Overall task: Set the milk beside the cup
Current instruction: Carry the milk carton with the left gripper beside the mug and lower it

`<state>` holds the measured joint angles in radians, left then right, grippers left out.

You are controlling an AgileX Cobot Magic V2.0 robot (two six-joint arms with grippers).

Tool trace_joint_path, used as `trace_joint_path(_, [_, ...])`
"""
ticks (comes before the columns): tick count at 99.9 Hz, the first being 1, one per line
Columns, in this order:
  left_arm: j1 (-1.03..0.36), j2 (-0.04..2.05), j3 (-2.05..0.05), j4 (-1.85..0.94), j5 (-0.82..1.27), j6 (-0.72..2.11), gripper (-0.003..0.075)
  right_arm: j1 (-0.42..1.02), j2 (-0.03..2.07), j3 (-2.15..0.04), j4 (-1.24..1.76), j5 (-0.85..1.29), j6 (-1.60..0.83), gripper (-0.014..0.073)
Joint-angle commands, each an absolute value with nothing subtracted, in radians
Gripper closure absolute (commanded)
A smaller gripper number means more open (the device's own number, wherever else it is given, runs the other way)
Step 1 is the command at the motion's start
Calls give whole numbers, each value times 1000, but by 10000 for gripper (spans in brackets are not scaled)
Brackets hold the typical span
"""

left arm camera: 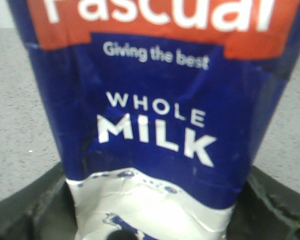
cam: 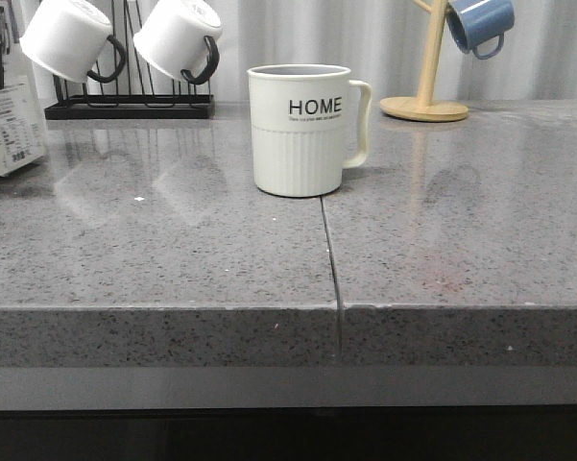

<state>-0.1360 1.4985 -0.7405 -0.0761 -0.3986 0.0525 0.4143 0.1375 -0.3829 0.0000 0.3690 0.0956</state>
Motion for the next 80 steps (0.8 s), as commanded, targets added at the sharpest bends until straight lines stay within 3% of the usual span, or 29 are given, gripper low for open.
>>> trace_joint_path(1, [-161,1429,-773,-107,-450,80,505,414,148,-408,-5,296,91,660])
trace_joint_path(36, [-298,1326,-773,-272,-388,256,511,414,148,-408,-5,296,91,660])
trace_joint_path(80, [-524,1426,-814,-383,-477,310,511,414,148,-408,-5,296,91,660])
